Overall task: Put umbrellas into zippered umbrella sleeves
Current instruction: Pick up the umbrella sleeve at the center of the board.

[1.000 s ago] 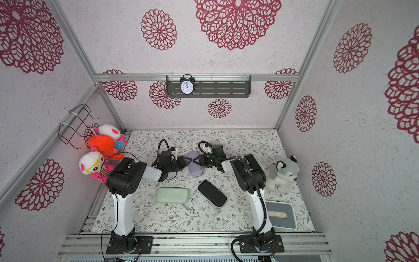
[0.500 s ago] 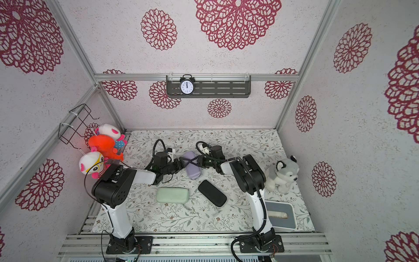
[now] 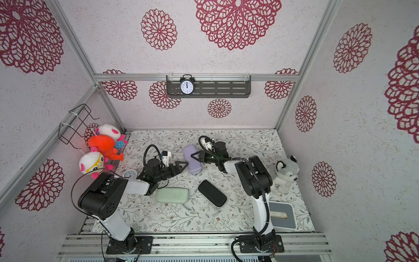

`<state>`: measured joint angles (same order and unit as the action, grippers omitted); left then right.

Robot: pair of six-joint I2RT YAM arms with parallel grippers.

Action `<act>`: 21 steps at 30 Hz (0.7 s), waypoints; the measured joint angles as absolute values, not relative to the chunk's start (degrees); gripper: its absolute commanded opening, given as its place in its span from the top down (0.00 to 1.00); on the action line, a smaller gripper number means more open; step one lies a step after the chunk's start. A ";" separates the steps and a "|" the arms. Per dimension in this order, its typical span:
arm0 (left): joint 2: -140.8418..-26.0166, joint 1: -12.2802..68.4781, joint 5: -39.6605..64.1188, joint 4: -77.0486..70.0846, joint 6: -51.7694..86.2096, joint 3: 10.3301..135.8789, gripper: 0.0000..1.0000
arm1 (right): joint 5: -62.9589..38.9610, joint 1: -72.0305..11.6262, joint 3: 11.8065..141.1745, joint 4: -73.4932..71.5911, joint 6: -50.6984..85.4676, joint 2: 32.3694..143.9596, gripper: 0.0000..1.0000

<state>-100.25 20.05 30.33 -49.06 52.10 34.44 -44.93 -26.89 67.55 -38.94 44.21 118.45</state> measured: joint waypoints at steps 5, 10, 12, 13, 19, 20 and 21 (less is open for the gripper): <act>-102.21 20.49 33.08 -59.11 53.12 34.92 0.05 | -45.25 -27.70 64.55 -40.36 45.25 112.18 0.72; -104.40 21.08 35.38 -65.82 54.57 36.56 0.09 | -45.63 -29.54 63.20 -42.37 45.63 107.33 0.72; -103.44 21.78 34.98 -66.24 54.13 36.32 0.06 | -45.93 -29.82 62.81 -42.39 45.65 106.45 0.72; -102.94 22.04 34.68 -66.13 53.78 36.03 0.05 | -46.13 -29.89 62.70 -42.41 45.67 106.19 0.72; -102.02 24.93 33.91 -65.23 51.62 36.29 0.20 | -45.28 -30.94 62.30 -43.00 45.67 105.47 0.72; -101.91 26.13 33.71 -65.12 50.92 36.36 0.23 | -45.21 -31.07 62.30 -43.00 45.63 105.47 0.72; -101.65 26.94 33.21 -64.90 50.59 36.25 0.25 | -45.15 -31.14 62.30 -42.92 45.54 105.38 0.72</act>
<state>-101.65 26.94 33.21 -64.90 50.59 36.25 -45.15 -31.14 62.30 -42.92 45.54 105.38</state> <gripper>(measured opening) 0.789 0.313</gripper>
